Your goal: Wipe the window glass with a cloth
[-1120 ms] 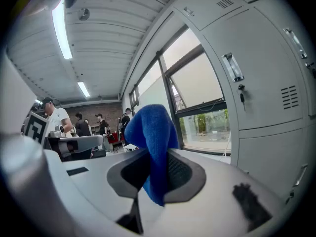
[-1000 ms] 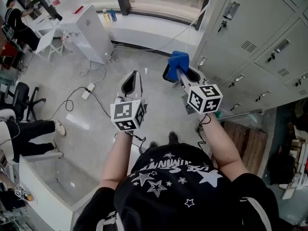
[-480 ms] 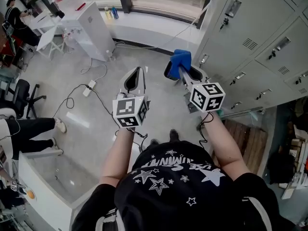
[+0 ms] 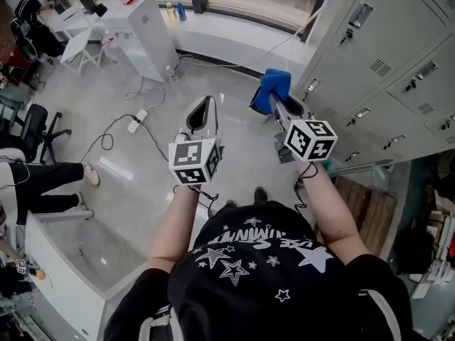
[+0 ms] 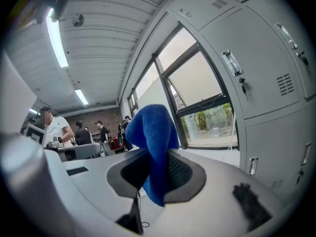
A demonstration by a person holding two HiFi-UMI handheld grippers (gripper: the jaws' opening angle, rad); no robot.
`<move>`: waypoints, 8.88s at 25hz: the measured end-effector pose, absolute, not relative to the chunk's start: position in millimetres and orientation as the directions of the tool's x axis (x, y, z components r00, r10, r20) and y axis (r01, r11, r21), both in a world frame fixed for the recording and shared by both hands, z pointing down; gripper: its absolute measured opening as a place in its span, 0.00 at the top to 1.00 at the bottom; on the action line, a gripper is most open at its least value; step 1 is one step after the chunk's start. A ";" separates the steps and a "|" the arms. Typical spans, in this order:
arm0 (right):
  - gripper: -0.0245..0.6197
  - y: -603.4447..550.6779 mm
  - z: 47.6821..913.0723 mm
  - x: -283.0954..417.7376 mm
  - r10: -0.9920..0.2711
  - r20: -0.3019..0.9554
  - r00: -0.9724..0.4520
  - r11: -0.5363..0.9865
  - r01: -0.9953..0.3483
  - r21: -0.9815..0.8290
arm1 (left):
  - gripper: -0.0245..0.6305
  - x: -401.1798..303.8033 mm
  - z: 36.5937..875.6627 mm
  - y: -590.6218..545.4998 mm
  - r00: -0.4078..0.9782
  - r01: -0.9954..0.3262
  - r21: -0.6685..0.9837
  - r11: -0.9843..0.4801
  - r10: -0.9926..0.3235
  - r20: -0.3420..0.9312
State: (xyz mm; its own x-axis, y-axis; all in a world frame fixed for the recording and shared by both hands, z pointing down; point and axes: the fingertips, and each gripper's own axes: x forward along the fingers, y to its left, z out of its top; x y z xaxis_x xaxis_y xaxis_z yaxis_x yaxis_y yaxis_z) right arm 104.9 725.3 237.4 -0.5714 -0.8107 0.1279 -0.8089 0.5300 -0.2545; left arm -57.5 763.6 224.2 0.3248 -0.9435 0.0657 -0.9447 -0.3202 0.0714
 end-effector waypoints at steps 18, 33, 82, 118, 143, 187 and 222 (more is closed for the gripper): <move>0.84 680.8 295.8 82.8 -0.804 0.188 -0.564 0.484 -0.805 -0.344 | 0.95 -108.5 258.6 729.7 0.273 -0.961 0.090 -0.262 -0.953 0.133; 0.84 475.6 295.7 67.0 -0.785 0.169 -0.596 0.502 -0.771 -0.392 | 0.95 -135.8 253.1 527.5 0.218 -0.973 0.114 -0.202 -0.964 0.150; 0.84 45.5 289.8 -21.8 -0.947 0.244 -0.210 0.116 -0.929 -0.351 | 0.95 -220.2 283.2 0.0 0.636 -0.771 0.188 -0.609 -0.751 0.175; 0.84 -149.5 330.3 91.7 -0.855 0.247 -0.457 0.341 -0.852 -0.396 | 0.95 -52.9 297.4 -155.6 0.546 -0.833 0.062 -0.550 -0.798 0.255; 0.84 -389.4 352.8 -195.8 -0.809 0.300 -0.506 0.453 -0.861 -0.230 | 0.95 -290.3 296.3 -358.5 0.519 -0.855 0.096 -0.510 -0.839 0.165; 0.84 -347.8 393.8 192.8 -0.964 0.261 -0.049 -0.018 -0.968 -0.250 | 0.95 -5.7 353.0 -315.0 0.746 -0.655 0.144 -0.742 -0.605 0.279; 0.84 -241.1 401.7 366.3 -0.963 0.211 0.170 -0.232 -0.918 -0.320 | 0.95 135.4 392.0 -261.3 0.781 -0.616 0.155 -0.773 -0.573 0.248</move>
